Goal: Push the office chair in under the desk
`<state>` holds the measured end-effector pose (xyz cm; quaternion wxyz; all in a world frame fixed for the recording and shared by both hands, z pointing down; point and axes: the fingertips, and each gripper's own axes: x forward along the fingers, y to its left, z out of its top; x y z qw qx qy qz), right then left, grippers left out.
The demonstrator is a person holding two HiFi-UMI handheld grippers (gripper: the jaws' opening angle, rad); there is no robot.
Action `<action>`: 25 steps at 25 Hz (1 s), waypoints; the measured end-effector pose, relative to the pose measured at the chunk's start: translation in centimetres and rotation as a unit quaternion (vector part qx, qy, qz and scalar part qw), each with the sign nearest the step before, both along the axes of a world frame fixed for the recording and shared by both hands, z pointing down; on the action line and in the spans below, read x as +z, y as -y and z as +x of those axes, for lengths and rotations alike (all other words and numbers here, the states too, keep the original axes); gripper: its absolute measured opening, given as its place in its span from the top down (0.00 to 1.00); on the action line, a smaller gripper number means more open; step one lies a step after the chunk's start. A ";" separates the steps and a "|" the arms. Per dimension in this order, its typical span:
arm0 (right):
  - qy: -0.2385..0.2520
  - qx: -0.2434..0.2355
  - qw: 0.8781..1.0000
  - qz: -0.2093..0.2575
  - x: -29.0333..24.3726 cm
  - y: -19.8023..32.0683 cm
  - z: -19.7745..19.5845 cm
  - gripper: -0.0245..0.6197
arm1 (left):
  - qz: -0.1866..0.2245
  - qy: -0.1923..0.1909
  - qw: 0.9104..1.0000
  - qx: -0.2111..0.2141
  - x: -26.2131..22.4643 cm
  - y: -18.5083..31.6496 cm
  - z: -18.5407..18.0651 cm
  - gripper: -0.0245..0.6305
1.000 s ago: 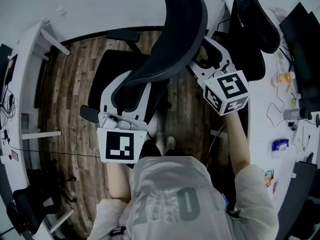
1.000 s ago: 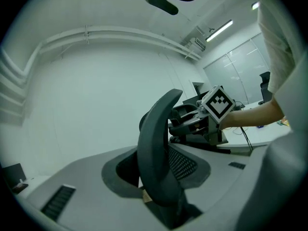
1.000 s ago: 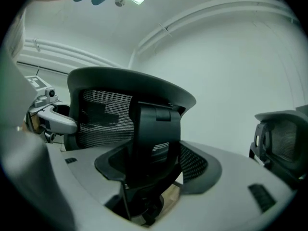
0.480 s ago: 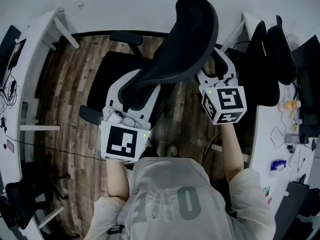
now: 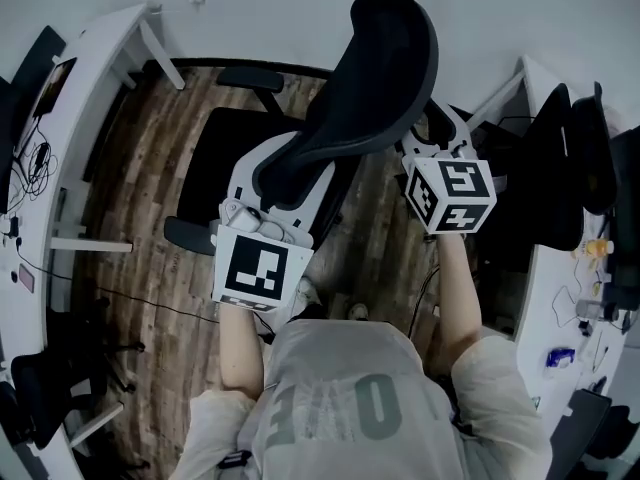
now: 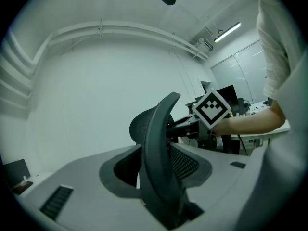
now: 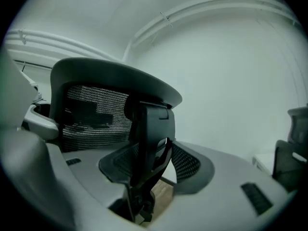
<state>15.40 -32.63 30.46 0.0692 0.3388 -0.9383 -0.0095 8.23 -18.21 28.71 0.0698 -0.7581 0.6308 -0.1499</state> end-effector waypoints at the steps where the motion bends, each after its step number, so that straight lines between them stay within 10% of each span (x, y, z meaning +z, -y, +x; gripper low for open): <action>1: 0.001 -0.003 1.000 -0.002 0.0 0.0 -1.0 0.64 | 0.001 0.001 1.000 -0.002 0.0 -0.1 -0.8 0.67; 18: 0.019 -0.050 0.998 -0.024 0.2 0.8 -13.1 0.69 | -0.019 -0.006 0.996 -0.086 2.9 -4.2 -10.3 0.66; 25: 0.021 -0.081 0.996 -0.026 0.1 0.9 -16.0 0.69 | -0.142 -0.027 0.967 -0.211 13.1 -10.1 -15.0 0.66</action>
